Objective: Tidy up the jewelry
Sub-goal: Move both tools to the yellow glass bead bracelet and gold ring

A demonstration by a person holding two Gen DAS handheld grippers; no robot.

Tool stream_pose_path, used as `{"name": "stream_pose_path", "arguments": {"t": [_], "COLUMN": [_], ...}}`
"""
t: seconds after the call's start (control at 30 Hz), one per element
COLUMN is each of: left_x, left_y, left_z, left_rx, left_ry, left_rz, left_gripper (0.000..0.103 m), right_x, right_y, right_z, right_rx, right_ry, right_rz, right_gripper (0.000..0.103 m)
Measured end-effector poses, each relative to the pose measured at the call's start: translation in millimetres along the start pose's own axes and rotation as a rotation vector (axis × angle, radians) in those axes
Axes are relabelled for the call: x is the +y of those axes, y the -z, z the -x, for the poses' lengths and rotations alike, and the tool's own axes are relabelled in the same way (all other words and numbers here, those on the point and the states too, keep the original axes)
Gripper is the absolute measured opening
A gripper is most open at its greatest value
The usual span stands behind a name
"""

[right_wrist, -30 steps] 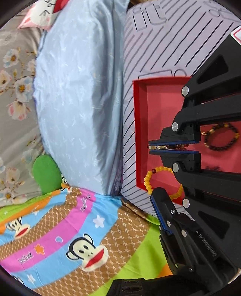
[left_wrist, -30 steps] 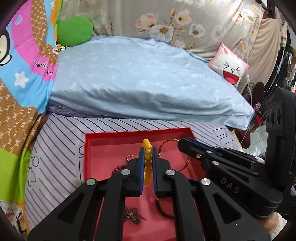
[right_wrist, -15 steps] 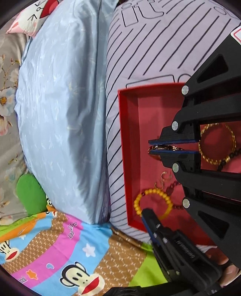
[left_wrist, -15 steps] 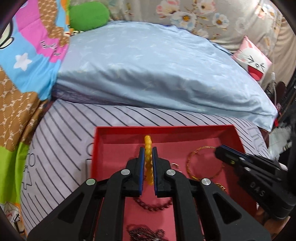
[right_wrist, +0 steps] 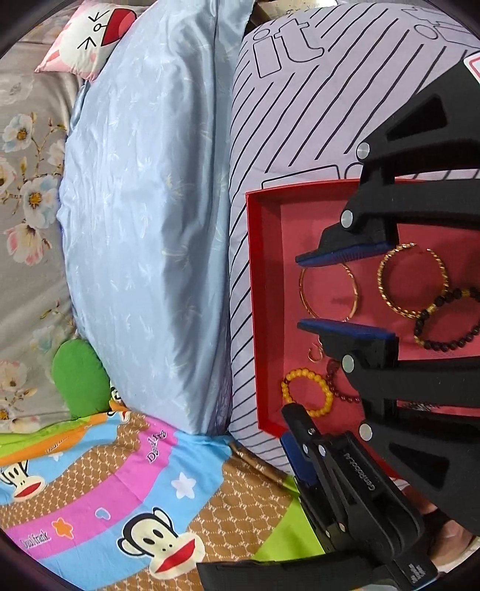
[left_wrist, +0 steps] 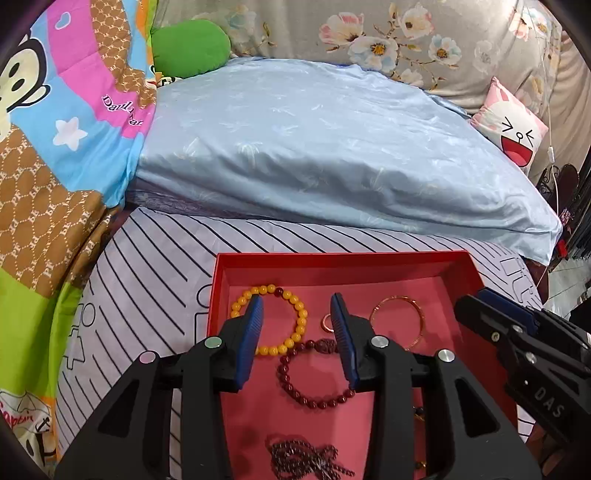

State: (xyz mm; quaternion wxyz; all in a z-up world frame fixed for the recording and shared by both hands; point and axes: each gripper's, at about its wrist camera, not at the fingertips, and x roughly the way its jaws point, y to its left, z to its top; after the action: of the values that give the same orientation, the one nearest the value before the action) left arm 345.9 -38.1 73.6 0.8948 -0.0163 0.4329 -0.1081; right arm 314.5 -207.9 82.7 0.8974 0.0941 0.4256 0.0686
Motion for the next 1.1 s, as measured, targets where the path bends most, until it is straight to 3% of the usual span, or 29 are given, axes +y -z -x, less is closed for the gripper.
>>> {"name": "stream_pose_path", "arguments": {"t": [0.4, 0.7, 1.1], "left_x": [-8.0, -2.3, 9.9], "left_y": [32.8, 78.6, 148.4], "left_z": [65.5, 118.2, 162.3], "left_rx": [-0.059, -0.07, -0.063], "left_ry": [0.024, 0.05, 0.043], "left_rz": [-0.028, -0.006, 0.006], "left_gripper": [0.037, 0.037, 0.042], "right_x": [24.6, 24.9, 23.9], "right_y": [38.7, 84.6, 158.7], "right_z": [58.3, 102.0, 143.2], "right_rx": [-0.028, -0.027, 0.004], "right_ry": [-0.001, -0.02, 0.023], "right_rz": [0.072, 0.034, 0.03], "right_gripper": [0.034, 0.034, 0.034]}}
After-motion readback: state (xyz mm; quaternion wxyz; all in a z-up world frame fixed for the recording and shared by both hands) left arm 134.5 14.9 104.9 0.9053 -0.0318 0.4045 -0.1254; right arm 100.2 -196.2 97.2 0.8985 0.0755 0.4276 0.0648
